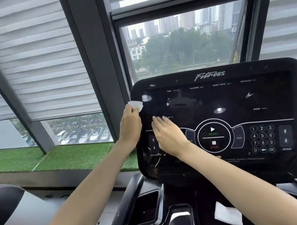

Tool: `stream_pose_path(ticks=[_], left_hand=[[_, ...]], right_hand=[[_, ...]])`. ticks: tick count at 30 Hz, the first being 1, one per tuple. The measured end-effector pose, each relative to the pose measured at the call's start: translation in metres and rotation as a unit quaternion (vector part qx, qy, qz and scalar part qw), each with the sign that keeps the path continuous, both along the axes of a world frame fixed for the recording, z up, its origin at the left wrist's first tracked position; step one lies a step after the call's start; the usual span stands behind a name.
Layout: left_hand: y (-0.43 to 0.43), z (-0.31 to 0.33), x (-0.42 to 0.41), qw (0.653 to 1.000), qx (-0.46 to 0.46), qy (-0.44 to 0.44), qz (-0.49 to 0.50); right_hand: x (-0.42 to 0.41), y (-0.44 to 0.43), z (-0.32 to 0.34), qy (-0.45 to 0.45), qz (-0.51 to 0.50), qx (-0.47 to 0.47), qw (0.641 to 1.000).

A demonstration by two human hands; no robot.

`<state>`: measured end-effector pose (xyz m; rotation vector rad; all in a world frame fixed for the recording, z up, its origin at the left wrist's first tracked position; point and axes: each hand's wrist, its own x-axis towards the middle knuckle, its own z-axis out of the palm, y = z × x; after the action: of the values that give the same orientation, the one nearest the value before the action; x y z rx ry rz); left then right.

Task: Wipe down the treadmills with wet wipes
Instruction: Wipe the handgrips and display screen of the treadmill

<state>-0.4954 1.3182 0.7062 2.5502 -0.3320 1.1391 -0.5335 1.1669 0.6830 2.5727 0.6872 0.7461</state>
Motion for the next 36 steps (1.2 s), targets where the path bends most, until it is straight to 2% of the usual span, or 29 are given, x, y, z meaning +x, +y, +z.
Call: stream_pose_path(ticks=[4, 7, 10, 12, 16, 18, 23, 29, 36], left_hand=[[0.008, -0.039, -0.021, 0.995, 0.083, 0.021, -0.045], [0.005, -0.015, -0.006, 0.998, 0.054, 0.017, -0.03], [-0.002, 0.012, 0.011, 1.0, -0.004, -0.001, 0.005], [-0.002, 0.004, 0.01, 1.0, -0.023, 0.001, 0.013], [0.007, -0.035, -0.014, 0.999, 0.025, 0.008, -0.028], [0.009, -0.019, -0.009, 0.999, 0.017, 0.005, -0.037], [0.007, 0.025, 0.02, 0.998, -0.056, -0.004, 0.017], [0.015, -0.029, -0.019, 0.998, 0.039, 0.012, -0.054], [0.007, 0.025, 0.02, 0.999, -0.039, -0.023, -0.009]], right_hand=[[0.014, -0.012, 0.026, -0.051, 0.014, 0.055, 0.997], [0.021, -0.015, 0.032, -0.017, 0.018, 0.026, 0.999], [0.022, -0.012, 0.026, -0.02, 0.023, 0.06, 0.998], [0.022, -0.009, 0.024, -0.011, 0.033, 0.079, 0.996], [0.025, -0.01, 0.024, 0.004, 0.051, 0.109, 0.993], [0.025, -0.01, 0.023, 0.001, 0.049, 0.114, 0.992], [0.025, -0.006, 0.021, -0.002, 0.04, 0.109, 0.993], [0.029, -0.007, 0.016, -0.025, 0.063, 0.143, 0.987], [0.03, -0.006, 0.016, -0.04, 0.05, 0.12, 0.991]])
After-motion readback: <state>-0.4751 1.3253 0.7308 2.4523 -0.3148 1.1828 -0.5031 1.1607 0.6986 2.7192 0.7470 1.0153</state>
